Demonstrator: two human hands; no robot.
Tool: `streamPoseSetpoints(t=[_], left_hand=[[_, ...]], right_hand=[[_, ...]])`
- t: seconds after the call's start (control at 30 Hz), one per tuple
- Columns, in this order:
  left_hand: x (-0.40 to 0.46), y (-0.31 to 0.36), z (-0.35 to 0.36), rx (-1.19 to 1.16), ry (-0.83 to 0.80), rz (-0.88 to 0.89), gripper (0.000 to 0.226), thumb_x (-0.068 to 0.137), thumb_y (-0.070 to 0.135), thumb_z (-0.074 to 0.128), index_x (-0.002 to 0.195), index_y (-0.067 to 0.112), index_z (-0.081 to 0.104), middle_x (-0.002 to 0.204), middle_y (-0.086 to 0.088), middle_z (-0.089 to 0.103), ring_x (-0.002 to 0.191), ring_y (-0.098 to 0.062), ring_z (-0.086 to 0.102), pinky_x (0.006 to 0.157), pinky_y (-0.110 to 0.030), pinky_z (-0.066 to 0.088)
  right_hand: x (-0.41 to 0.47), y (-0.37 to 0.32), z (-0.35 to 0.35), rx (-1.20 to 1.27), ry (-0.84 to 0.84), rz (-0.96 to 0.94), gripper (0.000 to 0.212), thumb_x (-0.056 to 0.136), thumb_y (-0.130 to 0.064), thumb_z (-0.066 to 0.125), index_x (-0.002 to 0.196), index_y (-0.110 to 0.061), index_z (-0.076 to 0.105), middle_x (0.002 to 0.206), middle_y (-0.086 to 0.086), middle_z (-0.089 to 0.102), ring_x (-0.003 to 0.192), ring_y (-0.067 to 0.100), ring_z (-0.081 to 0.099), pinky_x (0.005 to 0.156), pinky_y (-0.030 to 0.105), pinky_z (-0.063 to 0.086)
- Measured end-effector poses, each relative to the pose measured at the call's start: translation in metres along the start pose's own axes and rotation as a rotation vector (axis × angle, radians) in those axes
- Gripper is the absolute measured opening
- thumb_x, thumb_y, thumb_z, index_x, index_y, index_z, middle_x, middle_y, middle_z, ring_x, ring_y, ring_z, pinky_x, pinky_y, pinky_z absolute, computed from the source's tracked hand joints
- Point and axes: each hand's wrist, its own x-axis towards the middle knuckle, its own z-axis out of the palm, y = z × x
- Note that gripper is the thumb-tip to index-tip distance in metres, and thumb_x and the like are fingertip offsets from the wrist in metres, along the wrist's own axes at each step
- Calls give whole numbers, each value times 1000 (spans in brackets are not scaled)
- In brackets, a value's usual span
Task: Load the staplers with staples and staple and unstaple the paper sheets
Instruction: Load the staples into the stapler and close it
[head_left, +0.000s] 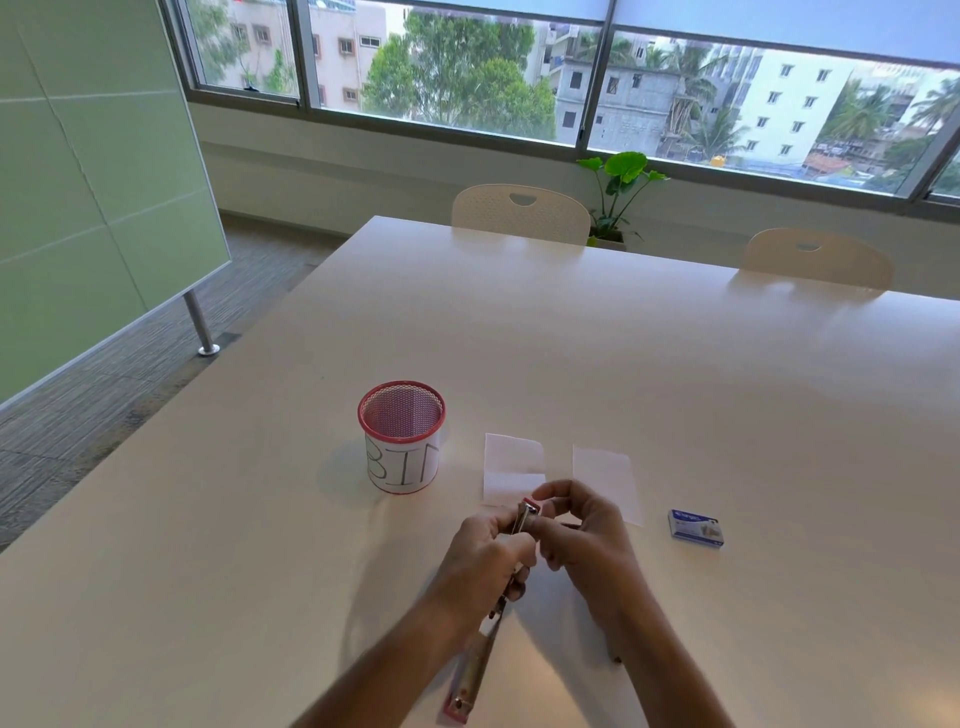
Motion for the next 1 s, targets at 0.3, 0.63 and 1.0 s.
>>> streamPoseSetpoints(t=[0.3, 0.63, 1.0], left_hand=[[-1, 4, 1, -55, -7, 19, 30, 93, 3, 44, 105, 15, 68, 67, 2, 57, 60, -10, 53, 51, -22, 45], [-2, 6, 4, -69, 29, 3, 37, 96, -1, 37, 108, 16, 67, 68, -1, 56, 59, -12, 52, 49, -24, 43], [-1, 13, 1, -253, 80, -17, 30, 98, 3, 39, 106, 9, 68, 74, -10, 58, 58, -15, 53, 49, -26, 43]], right_hand=[[-3, -2, 6, -364, 165, -169, 11, 80, -16, 74, 77, -26, 69, 72, -2, 69, 63, 17, 66, 63, 46, 56], [-5, -5, 7, -415, 169, -192, 13, 81, -14, 72, 76, -25, 68, 71, -3, 68, 64, 17, 66, 64, 43, 56], [-6, -3, 9, -416, 144, -344, 25, 85, 2, 62, 84, -22, 69, 84, -8, 67, 69, 5, 66, 61, 23, 52]])
